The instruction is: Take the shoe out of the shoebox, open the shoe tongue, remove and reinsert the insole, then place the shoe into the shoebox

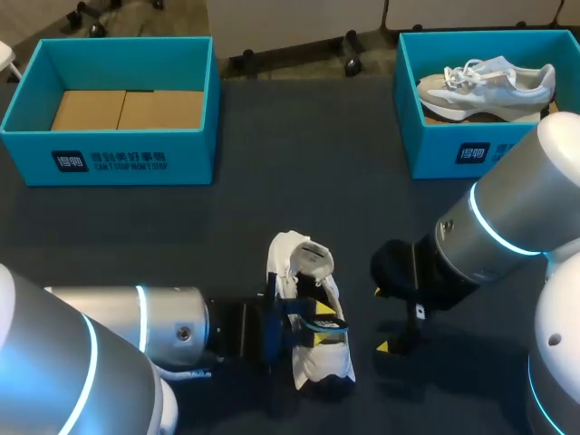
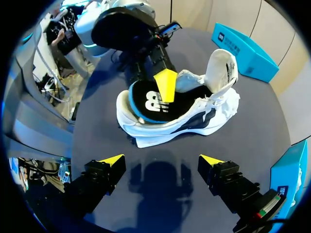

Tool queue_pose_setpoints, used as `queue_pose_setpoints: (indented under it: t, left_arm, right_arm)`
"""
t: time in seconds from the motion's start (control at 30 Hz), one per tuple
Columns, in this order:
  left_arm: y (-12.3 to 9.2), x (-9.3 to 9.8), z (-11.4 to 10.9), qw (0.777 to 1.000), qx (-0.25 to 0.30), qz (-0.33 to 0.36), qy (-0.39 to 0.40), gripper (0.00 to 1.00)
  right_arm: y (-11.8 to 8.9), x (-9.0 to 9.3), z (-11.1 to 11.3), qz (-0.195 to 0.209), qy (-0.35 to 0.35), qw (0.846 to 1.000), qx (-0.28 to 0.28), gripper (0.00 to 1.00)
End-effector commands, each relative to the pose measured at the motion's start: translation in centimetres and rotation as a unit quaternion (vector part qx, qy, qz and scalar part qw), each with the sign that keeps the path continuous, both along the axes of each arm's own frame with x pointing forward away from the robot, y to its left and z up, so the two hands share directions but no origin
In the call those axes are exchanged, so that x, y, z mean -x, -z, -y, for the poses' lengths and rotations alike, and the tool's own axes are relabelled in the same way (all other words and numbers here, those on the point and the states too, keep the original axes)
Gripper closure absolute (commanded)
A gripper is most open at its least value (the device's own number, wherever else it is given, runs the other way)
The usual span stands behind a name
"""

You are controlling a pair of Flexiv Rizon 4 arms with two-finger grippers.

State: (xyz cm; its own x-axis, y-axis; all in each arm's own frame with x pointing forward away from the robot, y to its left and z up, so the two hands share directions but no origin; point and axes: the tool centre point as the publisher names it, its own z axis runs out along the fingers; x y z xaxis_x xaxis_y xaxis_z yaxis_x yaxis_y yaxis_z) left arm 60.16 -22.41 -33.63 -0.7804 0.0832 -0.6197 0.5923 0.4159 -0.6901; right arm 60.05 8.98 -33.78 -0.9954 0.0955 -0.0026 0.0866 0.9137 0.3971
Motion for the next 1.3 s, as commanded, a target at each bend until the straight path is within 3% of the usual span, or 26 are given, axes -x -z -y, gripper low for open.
queue_pose_setpoints:
  t: [0.03, 0.13, 0.27, 0.3, 0.33, 0.6, 0.87, 1.0, 1.13, 1.3]
  left_arm:
    - [-0.9, 1.1, -1.2, 1.000, 0.023, -0.012, 0.015, 0.71]
    - [-1.1, 1.5, -0.9, 0.999, 0.023, -0.014, 0.023, 0.76]
    - [-0.8, 1.8, -0.4, 0.999, 0.015, -0.010, 0.032, 0.93]
    - [-0.8, 1.8, -0.4, 0.999, 0.015, -0.010, 0.032, 0.93]
    - [-0.5, 1.7, -0.3, 0.999, 0.011, -0.006, 0.032, 1.00]
    - [1.3, 0.4, -0.3, 0.998, -0.044, 0.043, 0.013, 1.00]
    - [1.8, -0.8, -0.7, 0.998, -0.049, 0.033, -0.003, 1.00]
    - [1.3, -0.5, -1.0, 1.000, -0.031, 0.007, 0.000, 1.00]
    - [0.7, 0.2, -1.4, 1.000, -0.017, -0.010, 0.008, 0.74]
    - [-0.2, 1.0, -2.1, 1.000, -0.010, -0.018, 0.016, 0.70]
  right_arm:
    - [0.1, 0.1, 0.0, 0.001, 0.001, 1.000, 0.000, 0.00]
    - [0.1, 0.1, 0.0, 0.001, 0.001, 1.000, 0.000, 0.00]
    - [0.1, 0.1, 0.0, 0.001, 0.001, 1.000, 0.000, 0.00]
    - [0.1, 0.1, 0.0, 0.001, 0.001, 1.000, 0.000, 0.00]
    - [0.1, 0.1, 0.0, 0.001, 0.001, 1.000, 0.000, 0.00]
    - [0.1, 0.1, 0.0, 0.001, 0.001, 1.000, 0.000, 0.00]
    - [0.1, 0.1, 0.0, 0.001, 0.001, 1.000, 0.000, 0.00]
    - [0.1, 0.1, 0.0, 0.001, 0.001, 1.000, 0.000, 0.00]
    - [0.1, 0.1, 0.0, 0.001, 0.001, 1.000, 0.000, 0.00]
    - [0.1, 0.1, 0.0, 0.001, 0.001, 1.000, 0.000, 0.00]
